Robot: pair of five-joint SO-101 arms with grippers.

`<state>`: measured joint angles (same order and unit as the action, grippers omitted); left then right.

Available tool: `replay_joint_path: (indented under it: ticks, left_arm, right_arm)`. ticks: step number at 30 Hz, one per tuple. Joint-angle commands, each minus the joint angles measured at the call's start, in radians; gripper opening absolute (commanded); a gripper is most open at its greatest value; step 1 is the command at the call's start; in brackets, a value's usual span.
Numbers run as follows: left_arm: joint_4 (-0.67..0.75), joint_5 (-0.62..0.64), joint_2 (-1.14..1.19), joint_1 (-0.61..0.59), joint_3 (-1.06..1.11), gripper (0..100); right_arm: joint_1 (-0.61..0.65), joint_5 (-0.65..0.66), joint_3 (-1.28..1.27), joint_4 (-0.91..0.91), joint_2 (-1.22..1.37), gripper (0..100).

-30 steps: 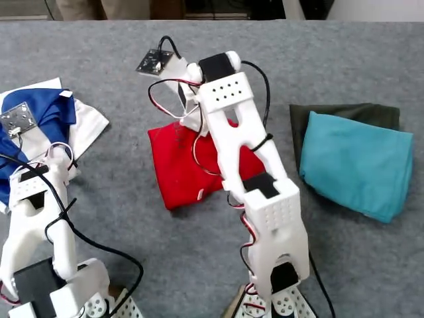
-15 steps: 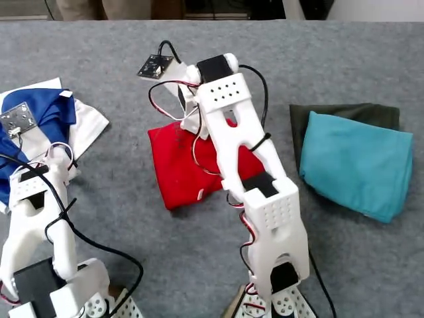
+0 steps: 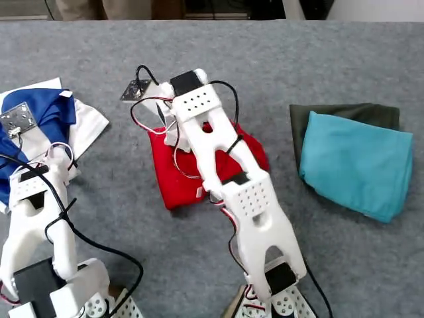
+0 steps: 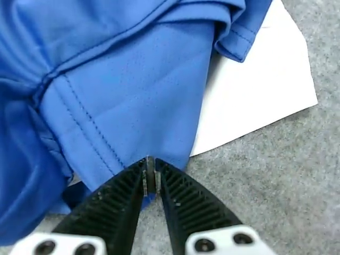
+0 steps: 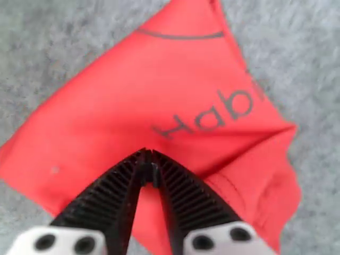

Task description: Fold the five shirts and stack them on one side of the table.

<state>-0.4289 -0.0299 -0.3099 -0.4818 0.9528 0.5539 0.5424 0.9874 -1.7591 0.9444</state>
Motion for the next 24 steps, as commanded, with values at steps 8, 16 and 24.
replay_joint_path:
  ticks: [8, 16, 24]
  left_arm:
    - [0.014, -0.009, -0.018, 0.002, -0.003, 2]
    - [0.014, -0.011, -0.018, 0.002, -0.003, 2]
    - [0.014, -0.011, -0.018, 0.002, -0.003, 2]
  right_arm:
    - [-0.004, 0.006, 0.117, -0.028, 0.061, 0.9]
    - [-0.094, 0.008, -0.117, -0.029, -0.038, 0.9]
    - [-0.196, 0.057, -0.352, -0.028, -0.288, 0.9]
